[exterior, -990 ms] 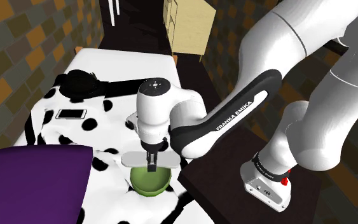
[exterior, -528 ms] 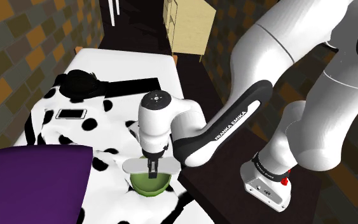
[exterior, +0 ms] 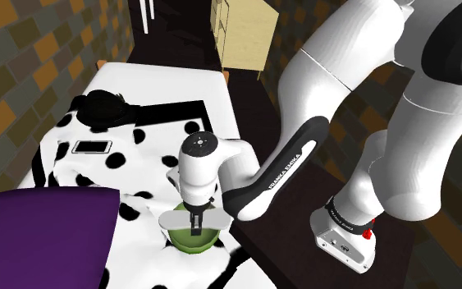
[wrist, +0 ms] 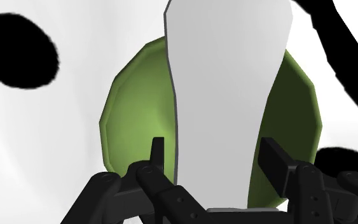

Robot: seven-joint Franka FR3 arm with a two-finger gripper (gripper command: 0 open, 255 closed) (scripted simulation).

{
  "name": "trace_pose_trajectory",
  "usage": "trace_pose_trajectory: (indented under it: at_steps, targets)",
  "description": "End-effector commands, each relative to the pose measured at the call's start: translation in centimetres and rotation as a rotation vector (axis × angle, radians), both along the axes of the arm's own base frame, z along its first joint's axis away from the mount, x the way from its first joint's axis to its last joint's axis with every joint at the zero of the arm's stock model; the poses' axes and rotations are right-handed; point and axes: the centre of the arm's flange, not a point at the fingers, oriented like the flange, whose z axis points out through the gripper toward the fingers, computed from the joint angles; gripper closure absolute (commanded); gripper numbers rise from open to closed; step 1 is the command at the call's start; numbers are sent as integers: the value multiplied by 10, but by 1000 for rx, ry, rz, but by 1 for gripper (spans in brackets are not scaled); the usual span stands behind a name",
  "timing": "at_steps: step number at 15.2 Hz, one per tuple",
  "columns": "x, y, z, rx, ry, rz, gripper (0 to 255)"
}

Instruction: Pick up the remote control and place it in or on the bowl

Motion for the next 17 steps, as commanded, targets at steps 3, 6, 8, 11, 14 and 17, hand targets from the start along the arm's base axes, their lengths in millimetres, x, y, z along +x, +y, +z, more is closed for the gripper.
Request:
trace_pose_trajectory:
  at_steps: [3,6,8,11,14,17]
  targets:
    - [-1,0,-3,0,-1,0,255]
    - [-1,0,-3,0,-1,0,255]
    - [-1,-1,-3,0,-1,0,0]
    - [-1,0,-3,0,-1,0,0]
    - [-2,0,23,0,-1,0,0]
    - [-2,1,47,0,-1,0,0]
